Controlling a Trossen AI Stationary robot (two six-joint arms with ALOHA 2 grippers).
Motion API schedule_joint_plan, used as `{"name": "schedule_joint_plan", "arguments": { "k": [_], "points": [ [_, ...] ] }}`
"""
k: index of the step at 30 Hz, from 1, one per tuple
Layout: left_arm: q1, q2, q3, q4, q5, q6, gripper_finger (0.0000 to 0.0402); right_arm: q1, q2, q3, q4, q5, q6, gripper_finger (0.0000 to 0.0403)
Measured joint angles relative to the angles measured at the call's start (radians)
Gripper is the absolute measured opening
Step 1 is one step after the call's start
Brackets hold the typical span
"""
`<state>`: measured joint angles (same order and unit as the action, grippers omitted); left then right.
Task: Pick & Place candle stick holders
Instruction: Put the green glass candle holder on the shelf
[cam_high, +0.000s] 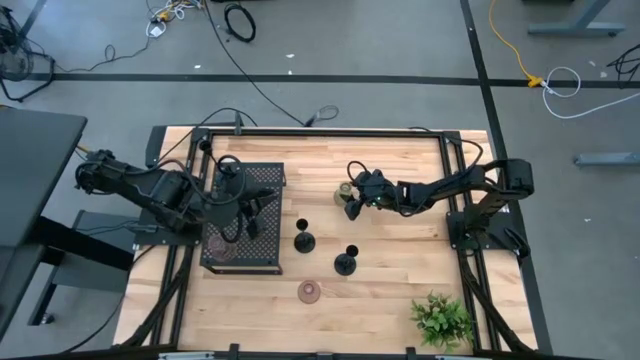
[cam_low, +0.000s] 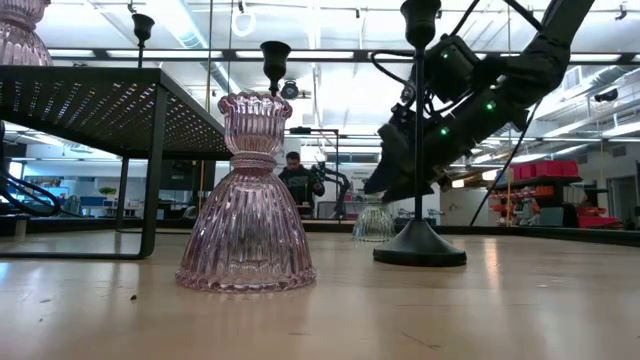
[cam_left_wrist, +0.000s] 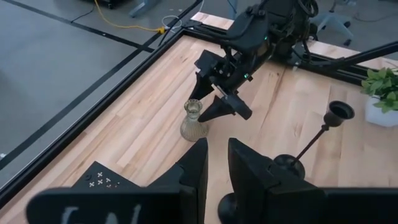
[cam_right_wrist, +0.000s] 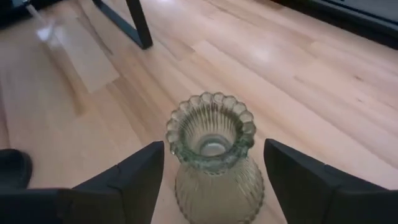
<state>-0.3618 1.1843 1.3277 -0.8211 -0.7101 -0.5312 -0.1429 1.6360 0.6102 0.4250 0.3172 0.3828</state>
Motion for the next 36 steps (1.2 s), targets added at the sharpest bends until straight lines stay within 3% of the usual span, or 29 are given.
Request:
{"name": "schedule_joint_plan", "arguments": {
  "k": [5,12,21,30,36],
  "points": [
    [0.0,0.0,0.0,0.0,0.0,0.001,0.0064,-0.001,0.0,0.0,0.026,0.024,-0.003,0.0233],
    [0.0,0.0,0.0,-0.001,0.0,0.002,0.0064,-0.001,-0.001,0.001,0.026,0.027,0.017,0.0105],
    [0.0,0.0,0.0,-0.001,0.0,0.0,0.0064,0.002,-0.027,0.067,-0.055,-0.04,0.053,0.0103],
    [0.0,0.0,0.0,0.015,0.039,-0.036,0.0064,0.026,-0.222,0.438,-0.534,-0.079,-0.157,0.0103],
    [0.0,0.0,0.0,0.117,0.043,-0.004,0.0064,0.052,-0.28,0.686,-0.715,-0.169,-0.123,0.0103]
  ]
}}
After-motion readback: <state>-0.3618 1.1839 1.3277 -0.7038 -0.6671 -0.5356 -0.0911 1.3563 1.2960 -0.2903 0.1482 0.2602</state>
